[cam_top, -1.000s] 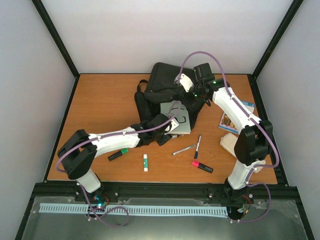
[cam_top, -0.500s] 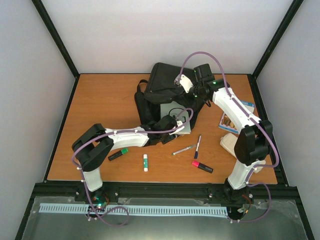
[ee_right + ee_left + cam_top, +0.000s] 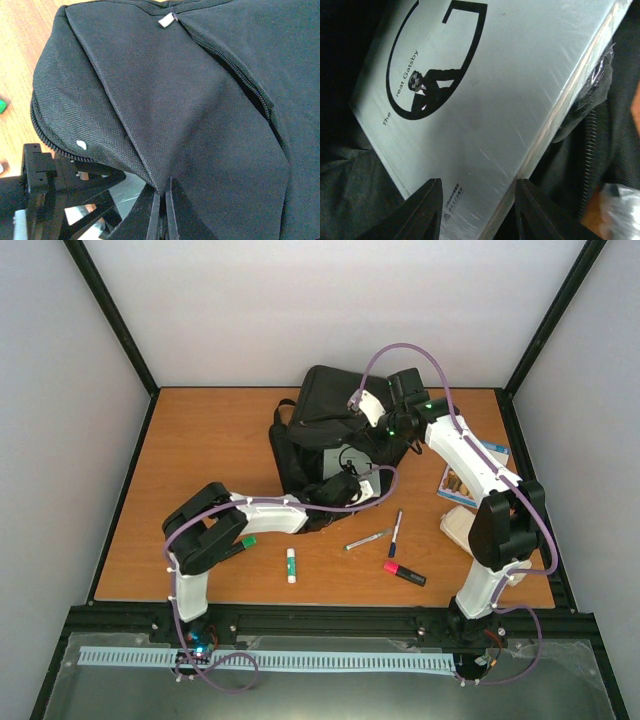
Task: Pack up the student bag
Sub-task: Place the book in the student bag.
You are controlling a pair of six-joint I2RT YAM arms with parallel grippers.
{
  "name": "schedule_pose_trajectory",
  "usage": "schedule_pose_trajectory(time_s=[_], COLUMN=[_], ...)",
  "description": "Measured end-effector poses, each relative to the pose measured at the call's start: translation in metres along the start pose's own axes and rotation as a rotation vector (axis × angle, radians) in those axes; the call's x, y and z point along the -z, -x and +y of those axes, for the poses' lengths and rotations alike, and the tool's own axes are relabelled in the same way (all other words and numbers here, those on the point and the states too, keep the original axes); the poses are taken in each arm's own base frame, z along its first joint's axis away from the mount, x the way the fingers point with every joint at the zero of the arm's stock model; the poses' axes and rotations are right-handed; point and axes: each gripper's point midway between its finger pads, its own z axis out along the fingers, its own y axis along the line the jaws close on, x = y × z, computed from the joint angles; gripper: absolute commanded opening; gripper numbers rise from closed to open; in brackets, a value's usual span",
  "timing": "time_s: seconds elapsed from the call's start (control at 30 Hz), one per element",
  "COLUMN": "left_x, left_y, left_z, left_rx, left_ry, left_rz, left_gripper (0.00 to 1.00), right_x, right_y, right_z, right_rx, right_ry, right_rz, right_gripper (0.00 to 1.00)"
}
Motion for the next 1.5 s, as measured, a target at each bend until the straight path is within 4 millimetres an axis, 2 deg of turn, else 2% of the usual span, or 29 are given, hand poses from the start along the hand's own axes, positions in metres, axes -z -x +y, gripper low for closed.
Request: schedule_pose_trajectory(time_s=[0.43, 0.8, 1.13, 1.27, 1.37, 1.5], left_x=[-0.032, -0.060, -0.067, -0.055, -0.032, 0.005], left_y=[0.010, 0.010, 0.015, 0.016, 0.020, 0.038], left_z=[0.021, 0.065, 0.070, 0.067, 0.068, 0.063], left_rx=[-0.073, -0.065, -0.047, -0.032, -0.020, 0.037], left_ry=[0.138, 0.236, 0.250, 0.243, 0.236, 0.203], left_rz=[-0.006, -0.027, -0.041, -0.051, -0.071, -0.131], left_gripper=[0.37, 0.38, 0.45, 0.52, 0.54, 0.54], right_x=[0.000, 0.000, 0.001, 0.000, 0.001, 0.000], right_y=[-0.001, -0.001, -0.001, -0.001, 0.001, 0.001], right_z=[0.008, 0.014, 0.013, 0.013, 0.013, 0.010], right_rx=[0.020, 0.019, 0.019, 0.018, 0.014, 0.014], right_ry=[0.044, 0.073, 0.069, 0.066, 0.064, 0.048], right_rz=[-0.003, -0.009, -0.008, -0.006, -0.010, -0.003], right_gripper=[0.03, 0.03, 0.03, 0.03, 0.03, 0.03])
